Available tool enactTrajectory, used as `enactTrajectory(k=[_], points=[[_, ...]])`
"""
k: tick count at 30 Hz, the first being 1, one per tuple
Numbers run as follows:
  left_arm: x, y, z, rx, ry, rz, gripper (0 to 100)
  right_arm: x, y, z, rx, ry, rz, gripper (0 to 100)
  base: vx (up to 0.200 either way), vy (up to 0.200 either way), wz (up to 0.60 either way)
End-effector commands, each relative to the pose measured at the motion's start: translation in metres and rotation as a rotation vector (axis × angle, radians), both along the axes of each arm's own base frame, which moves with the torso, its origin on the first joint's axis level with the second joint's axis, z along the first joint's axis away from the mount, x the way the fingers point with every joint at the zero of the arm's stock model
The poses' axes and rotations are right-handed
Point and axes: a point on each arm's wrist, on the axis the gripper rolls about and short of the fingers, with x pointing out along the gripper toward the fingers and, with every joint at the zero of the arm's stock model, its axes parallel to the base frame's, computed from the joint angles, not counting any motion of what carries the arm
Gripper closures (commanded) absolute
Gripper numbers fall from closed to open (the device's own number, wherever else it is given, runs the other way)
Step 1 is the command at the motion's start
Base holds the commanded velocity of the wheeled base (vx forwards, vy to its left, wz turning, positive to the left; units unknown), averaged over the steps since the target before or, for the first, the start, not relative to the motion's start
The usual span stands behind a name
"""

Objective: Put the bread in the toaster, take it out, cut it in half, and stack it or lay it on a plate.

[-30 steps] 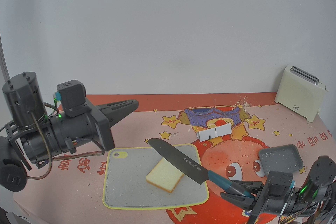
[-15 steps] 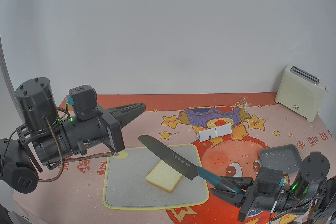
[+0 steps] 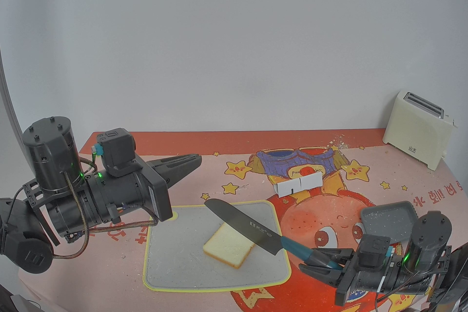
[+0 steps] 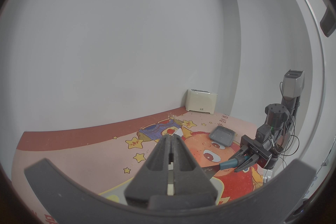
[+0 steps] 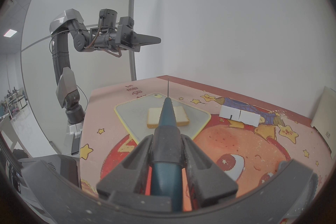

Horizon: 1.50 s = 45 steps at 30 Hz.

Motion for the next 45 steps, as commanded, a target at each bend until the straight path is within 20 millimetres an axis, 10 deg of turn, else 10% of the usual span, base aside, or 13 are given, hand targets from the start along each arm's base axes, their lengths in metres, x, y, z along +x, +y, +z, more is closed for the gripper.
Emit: enactTrajectory(k=[1,45], points=[[0.000,0.000,-0.003,0.006,0.010,0.000,100,0.003,0.003,-0.005,-0.020,0.017,-0.003,100,0.000,0.000,0.00],[0.015,-0.022,-0.044,0.089,0.134,-0.044,100,0.003,0.007,-0.015,-0.061,0.047,0.011,100,0.000,0.000,0.00]])
